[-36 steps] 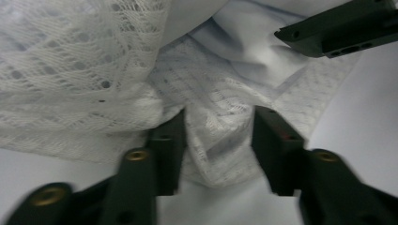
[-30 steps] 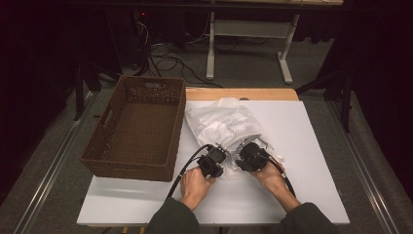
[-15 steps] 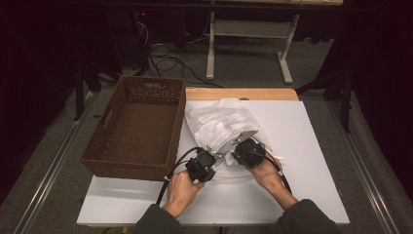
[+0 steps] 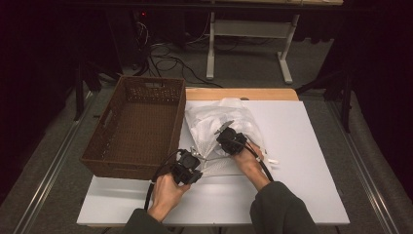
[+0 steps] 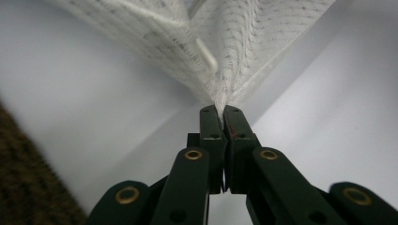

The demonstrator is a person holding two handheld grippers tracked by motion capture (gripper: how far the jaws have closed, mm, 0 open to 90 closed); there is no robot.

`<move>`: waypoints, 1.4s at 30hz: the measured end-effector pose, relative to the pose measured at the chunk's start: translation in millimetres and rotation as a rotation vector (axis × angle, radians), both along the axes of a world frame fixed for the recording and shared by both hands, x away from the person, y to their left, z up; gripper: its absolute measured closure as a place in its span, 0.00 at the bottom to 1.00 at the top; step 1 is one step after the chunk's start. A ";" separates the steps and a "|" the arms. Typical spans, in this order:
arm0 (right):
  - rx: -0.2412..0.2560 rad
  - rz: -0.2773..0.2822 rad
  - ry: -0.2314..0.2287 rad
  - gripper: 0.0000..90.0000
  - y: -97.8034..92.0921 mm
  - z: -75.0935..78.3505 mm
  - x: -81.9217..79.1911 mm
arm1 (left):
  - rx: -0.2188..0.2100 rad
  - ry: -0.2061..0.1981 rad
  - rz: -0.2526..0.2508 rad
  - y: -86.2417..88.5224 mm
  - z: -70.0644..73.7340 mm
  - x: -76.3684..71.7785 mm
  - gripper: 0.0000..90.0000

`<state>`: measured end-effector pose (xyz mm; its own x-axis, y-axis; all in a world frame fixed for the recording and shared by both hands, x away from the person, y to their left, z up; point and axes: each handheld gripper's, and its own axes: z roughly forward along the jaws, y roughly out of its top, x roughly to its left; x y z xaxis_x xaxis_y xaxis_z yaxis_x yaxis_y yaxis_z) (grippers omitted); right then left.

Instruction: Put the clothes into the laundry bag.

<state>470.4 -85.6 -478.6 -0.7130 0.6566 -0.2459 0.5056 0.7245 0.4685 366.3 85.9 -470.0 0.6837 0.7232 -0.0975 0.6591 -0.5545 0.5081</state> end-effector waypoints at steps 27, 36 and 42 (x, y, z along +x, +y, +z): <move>0.047 0.031 0.067 0.73 -44.0 14.9 -48.1 | -0.014 -0.005 0.046 -17.3 -14.5 12.9 0.91; 0.019 -0.012 0.052 0.99 -32.2 0.9 -22.8 | -0.001 -0.015 0.038 -7.9 -4.1 6.3 0.97; 0.031 -0.055 0.022 0.99 -30.3 -2.5 -1.8 | -0.018 -0.044 0.065 1.5 -0.4 4.0 0.97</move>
